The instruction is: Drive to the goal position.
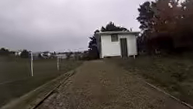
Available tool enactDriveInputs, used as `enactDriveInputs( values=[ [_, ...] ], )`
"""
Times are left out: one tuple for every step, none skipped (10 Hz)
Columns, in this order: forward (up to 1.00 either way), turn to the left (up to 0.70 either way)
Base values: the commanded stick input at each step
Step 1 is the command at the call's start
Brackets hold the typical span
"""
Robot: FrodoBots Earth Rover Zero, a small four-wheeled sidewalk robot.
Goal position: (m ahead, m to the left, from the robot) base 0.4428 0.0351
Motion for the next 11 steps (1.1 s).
enactDriveInputs(
  values=[
    [0.6,-0.1],
    [0.6,-0.11],
    [0.6,-0.12],
    [0.6,-0.13],
    [0.6,-0.14],
    [0.6,-0.15],
    [0.6,-0.15],
    [0.6,-0.15],
    [0.6,-0.15],
    [0.6,-0.15],
    [0.6,-0.15]
  ],
)
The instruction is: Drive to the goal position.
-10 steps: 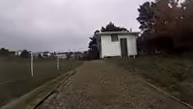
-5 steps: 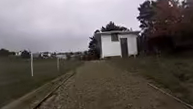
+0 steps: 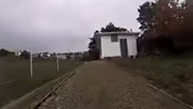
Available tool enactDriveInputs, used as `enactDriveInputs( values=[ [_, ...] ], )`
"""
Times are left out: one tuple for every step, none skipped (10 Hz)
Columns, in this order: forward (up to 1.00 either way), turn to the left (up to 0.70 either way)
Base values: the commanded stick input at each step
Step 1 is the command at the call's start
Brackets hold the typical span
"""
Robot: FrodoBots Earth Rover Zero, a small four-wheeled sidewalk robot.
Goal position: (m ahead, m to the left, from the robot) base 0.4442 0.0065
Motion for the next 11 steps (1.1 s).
enactDriveInputs(
  values=[
    [0.6,-0.15],
    [0.6,-0.15],
    [0.6,-0.15],
    [0.6,-0.15],
    [0.6,-0.15],
    [0.6,-0.15],
    [0.6,-0.15],
    [0.6,-0.15],
    [0.6,-0.15],
    [0.6,-0.15],
    [0.6,-0.15]
  ],
)
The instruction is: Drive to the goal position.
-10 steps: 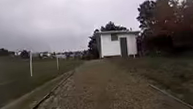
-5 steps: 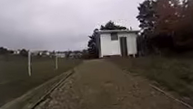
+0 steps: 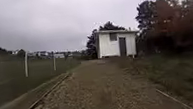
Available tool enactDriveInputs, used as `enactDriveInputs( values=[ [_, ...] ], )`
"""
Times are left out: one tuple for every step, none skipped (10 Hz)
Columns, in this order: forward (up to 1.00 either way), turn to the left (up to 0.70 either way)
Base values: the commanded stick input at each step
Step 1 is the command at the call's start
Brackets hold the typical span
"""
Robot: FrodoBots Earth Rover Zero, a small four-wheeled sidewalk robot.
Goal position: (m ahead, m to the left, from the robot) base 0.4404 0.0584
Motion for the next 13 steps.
enactDriveInputs(
  values=[
    [0.6,-0.13],
    [0.6,-0.12],
    [0.6,-0.1],
    [0.6,-0.09],
    [0.6,-0.07],
    [0.6,-0.05],
    [0.6,-0.04],
    [0.6,-0.02],
    [0.6,0.0],
    [0.6,0.0],
    [0.6,0.0],
    [0.6,0.0],
    [0.6,0.0]
  ],
)
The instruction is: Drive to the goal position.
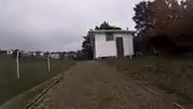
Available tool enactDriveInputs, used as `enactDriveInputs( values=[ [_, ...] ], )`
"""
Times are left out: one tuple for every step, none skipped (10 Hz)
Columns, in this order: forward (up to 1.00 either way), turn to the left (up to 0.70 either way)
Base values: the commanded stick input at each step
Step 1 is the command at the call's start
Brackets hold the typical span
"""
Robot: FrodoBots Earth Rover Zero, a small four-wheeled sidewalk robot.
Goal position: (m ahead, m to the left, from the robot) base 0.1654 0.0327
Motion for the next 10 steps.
enactDriveInputs(
  values=[
    [0.6,0.0],
    [0.6,0.0],
    [0.6,0.0],
    [0.6,0.0],
    [0.6,0.0],
    [0.6,0.0],
    [0.6,0.0],
    [0.6,0.0],
    [0.6,-0.04],
    [0.6,-0.08]
  ],
)
